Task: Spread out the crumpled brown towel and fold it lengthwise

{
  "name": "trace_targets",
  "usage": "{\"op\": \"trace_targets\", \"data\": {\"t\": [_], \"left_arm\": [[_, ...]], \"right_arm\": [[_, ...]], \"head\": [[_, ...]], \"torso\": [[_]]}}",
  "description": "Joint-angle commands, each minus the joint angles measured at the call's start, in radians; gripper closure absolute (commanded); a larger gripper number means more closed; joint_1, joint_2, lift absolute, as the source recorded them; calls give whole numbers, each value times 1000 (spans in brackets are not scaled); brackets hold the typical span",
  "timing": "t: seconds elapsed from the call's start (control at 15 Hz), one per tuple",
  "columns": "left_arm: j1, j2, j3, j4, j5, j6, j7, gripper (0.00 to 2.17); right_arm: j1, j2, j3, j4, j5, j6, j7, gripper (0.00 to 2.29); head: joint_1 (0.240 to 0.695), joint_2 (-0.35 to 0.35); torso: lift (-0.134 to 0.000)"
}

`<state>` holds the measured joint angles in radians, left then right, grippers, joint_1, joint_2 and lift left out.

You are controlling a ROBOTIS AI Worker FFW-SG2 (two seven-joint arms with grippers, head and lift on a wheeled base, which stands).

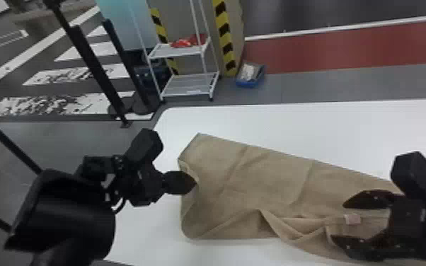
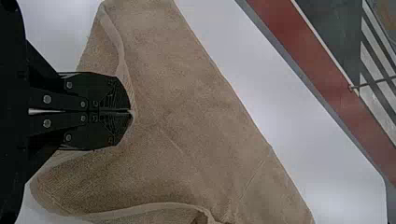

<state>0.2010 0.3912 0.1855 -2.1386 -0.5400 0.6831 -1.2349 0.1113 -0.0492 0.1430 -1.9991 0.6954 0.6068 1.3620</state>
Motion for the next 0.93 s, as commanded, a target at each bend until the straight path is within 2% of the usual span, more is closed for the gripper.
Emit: {"op": "trace_targets", "data": {"t": [0.0, 0.2, 0.47, 0.73, 0.87], "left_arm": [[0, 3, 2, 0, 0, -3, 0, 1372], [0, 8, 2, 6, 3, -9, 2, 1372], [2, 8, 0, 3, 6, -12, -3, 1372], [11, 11, 11, 2, 8, -18, -5, 1372], [14, 12, 12, 2, 9, -30, -5, 1372]], "right_arm": [[8, -26, 3, -12, 9, 40, 5, 323], [16, -61, -11, -33, 7, 77, 5, 323], [-1, -60, -3, 14, 24, 71, 5, 336], [-10, -61, 1, 13, 23, 71, 5, 731], [-5, -67, -5, 11, 24, 61, 5, 1055]], "head": [[695, 326], [695, 304], [695, 278], [695, 279], [695, 282]], "torso": [[-124], [-124], [-124], [-124], [-124]]}}
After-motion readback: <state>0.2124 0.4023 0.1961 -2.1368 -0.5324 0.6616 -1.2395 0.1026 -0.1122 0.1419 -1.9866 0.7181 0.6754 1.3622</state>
